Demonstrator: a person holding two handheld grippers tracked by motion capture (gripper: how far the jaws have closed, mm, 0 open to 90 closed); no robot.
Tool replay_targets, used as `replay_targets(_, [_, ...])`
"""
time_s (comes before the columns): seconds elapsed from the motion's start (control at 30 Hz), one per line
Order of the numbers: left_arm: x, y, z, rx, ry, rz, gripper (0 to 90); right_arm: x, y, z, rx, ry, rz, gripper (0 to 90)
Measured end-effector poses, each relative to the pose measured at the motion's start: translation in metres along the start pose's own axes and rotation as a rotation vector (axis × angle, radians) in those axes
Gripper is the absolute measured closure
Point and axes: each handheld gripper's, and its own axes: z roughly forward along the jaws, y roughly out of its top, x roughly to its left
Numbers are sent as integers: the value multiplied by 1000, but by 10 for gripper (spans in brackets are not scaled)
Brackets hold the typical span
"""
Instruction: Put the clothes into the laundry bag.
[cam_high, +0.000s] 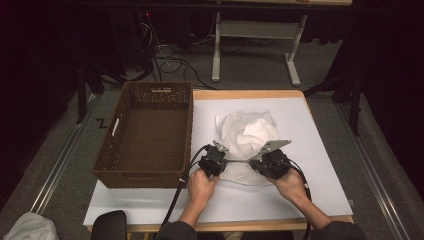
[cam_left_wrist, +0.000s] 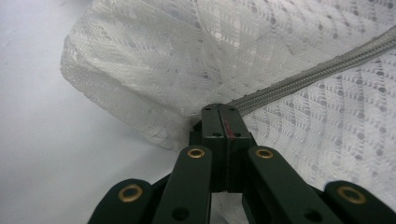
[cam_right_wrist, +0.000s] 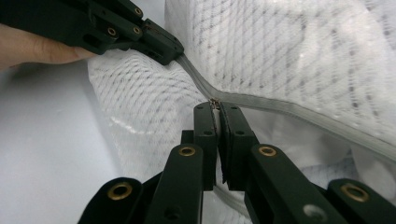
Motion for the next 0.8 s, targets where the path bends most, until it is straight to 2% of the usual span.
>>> replay_targets(0.17, [0, 0, 0, -1, -1, -2, 898, -1, -3, -7, -6, -1, -4, 873])
replay_targets(0.8, [1, -2, 0, -11, -3, -5, 898, -14, -13, -18, -17, 7, 48, 872])
